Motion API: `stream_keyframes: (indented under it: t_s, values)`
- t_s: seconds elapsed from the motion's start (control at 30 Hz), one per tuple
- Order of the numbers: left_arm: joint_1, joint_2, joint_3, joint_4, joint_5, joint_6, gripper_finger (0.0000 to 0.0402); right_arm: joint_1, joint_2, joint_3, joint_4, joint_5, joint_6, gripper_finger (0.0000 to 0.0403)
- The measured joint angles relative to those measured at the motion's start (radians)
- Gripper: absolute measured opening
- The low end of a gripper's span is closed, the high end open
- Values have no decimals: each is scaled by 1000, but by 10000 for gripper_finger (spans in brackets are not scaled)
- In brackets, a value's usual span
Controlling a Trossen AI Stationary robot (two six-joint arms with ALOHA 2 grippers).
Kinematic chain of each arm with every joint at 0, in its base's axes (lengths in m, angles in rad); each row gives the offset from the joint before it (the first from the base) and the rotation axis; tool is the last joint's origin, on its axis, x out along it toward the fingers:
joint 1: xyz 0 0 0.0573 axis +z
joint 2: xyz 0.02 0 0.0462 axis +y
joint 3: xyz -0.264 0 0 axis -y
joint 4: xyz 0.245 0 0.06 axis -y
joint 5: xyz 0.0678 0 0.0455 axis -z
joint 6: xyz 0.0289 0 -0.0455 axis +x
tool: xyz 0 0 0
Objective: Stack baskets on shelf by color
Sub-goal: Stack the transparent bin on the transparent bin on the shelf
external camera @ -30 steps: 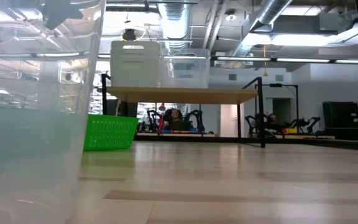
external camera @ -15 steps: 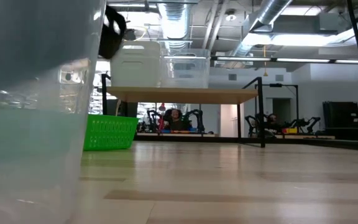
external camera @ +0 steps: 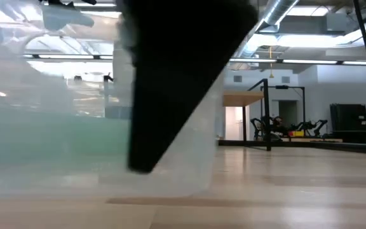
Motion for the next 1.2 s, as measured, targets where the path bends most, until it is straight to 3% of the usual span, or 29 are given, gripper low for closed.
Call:
stream_keyframes:
  t_s: [0.13,0.33,0.47,0.63,0.7,0.8,1.03,1.2]
  values:
    - [0,0,0,2,0,-30,245,19,-59,-2,-40,-16,45,7]
    - [0,-1,0,26,3,-102,245,57,-248,-1,-147,23,133,4]
    - [0,-1,0,62,3,-134,245,75,-400,-1,-193,157,153,3]
    - [0,-1,0,128,2,-148,245,31,-560,0,-205,446,98,2]
    - [0,-1,0,153,-4,-149,245,-12,-614,0,-199,537,37,2]
    - [0,0,0,174,-31,-148,245,-102,-675,0,-187,579,-67,2]
    - [0,-1,0,176,-76,-155,245,-380,-718,0,-151,574,-323,1]
    - [0,0,0,176,-106,-156,245,-575,-682,0,-141,471,-466,1]
